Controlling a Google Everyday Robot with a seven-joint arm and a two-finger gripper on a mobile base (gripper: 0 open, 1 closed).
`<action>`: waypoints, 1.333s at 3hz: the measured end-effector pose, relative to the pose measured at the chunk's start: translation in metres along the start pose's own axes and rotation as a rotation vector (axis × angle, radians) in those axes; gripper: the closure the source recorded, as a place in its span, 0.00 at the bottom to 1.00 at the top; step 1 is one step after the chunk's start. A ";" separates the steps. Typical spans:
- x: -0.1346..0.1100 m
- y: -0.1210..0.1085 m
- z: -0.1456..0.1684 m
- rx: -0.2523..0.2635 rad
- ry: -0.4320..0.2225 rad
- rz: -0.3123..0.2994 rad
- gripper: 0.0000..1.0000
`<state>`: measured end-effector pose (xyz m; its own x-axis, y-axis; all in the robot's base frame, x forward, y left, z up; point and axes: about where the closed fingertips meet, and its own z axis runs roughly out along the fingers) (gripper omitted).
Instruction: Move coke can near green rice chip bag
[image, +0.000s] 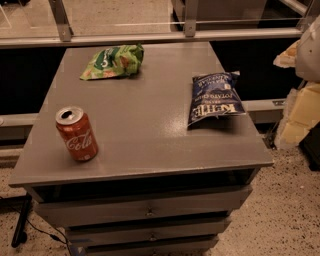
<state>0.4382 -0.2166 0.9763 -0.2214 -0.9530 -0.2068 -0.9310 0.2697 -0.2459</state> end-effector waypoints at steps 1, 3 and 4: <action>0.000 0.000 0.000 0.000 0.000 0.000 0.00; -0.031 0.022 0.052 -0.085 -0.266 0.100 0.00; -0.084 0.040 0.094 -0.142 -0.492 0.113 0.00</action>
Offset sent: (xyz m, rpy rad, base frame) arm 0.0004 0.0472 -0.0554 0.4688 0.0811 -0.0445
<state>0.4471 -0.1129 0.8950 -0.1917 -0.7323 -0.6534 -0.9469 0.3130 -0.0729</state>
